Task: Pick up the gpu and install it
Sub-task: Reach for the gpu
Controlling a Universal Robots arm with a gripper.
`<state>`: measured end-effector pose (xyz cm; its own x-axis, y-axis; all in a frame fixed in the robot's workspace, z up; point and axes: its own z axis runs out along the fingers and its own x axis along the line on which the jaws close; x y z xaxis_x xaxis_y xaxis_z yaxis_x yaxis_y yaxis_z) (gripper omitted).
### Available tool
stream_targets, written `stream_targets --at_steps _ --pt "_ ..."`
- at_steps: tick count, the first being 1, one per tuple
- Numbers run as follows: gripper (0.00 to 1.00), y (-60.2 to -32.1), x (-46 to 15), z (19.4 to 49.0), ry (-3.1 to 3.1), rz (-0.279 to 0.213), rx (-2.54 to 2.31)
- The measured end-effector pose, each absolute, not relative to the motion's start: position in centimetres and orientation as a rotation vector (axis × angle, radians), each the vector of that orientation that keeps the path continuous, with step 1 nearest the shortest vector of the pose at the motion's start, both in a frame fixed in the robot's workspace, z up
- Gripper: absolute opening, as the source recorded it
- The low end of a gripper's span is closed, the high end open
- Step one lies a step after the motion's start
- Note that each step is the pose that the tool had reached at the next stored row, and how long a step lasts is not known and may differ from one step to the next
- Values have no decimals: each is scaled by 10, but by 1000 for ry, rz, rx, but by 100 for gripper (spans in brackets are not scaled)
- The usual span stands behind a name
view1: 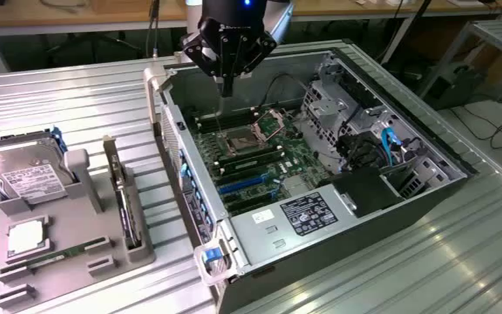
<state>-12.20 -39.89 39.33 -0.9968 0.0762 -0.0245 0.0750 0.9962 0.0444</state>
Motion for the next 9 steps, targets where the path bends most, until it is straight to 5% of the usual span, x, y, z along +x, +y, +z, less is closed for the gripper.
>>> stream_targets --at_steps 9 --pt "11 -399 -130 393 3113 68 118"
